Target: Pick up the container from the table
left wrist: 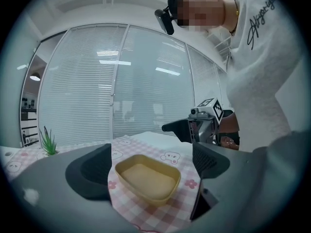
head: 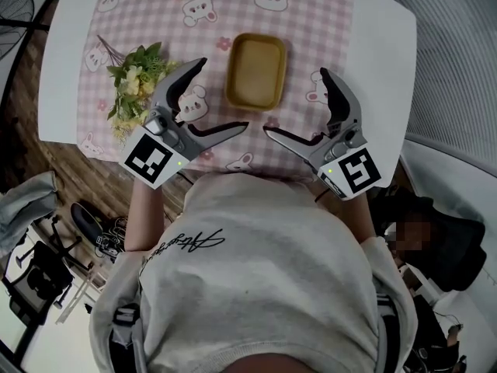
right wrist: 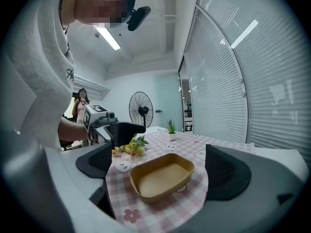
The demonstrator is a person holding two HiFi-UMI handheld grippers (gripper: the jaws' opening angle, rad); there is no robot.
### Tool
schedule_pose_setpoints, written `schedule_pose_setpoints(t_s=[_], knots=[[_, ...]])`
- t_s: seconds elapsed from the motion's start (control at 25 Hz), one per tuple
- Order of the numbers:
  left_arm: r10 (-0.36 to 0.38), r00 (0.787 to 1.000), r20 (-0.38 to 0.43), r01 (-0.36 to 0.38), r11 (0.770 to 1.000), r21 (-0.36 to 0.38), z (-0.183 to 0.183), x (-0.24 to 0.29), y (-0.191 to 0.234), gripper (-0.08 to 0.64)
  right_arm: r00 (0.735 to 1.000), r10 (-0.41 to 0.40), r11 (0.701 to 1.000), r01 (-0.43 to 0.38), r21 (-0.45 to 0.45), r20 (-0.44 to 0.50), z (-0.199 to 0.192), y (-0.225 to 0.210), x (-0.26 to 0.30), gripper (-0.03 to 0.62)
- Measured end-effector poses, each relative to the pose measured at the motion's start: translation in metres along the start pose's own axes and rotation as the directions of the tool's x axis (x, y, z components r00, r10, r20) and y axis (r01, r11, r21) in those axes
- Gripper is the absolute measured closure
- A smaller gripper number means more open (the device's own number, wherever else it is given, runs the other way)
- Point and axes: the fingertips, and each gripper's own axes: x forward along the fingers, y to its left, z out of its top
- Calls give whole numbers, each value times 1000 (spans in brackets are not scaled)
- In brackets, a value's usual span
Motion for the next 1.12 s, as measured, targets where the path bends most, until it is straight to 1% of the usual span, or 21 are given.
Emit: schedule_pose_setpoints(t_s=[0.24, 0.48, 0.6, 0.8, 0.96, 1.12], knots=[[-4, 1000, -28, 4, 1000, 1, -12, 4, 0, 60, 999, 15, 1000, -15, -4, -40, -16, 3, 5, 5], [-5, 998, -57, 5, 1000, 13, -27, 8, 0, 60, 998, 29, 1000, -28, 14, -64, -27, 5, 11, 6], [-8, 997, -70, 9, 1000, 9, -34, 9, -1, 60, 996, 35, 999, -35, 3, -85, -34, 6, 14, 5], [-21, 995, -102, 22, 1000, 13, -47, 11, -4, 60, 990, 34, 999, -36, -11, -135, -51, 6, 19, 6], [-25, 988, -152, 29, 999, 23, -62, 12, -7, 60, 982, 26, 999, -32, -26, -188, -66, 5, 24, 6], [-23, 985, -169, 27, 999, 21, -71, 13, -6, 60, 975, 20, 999, -27, -30, -221, -79, 3, 25, 6]])
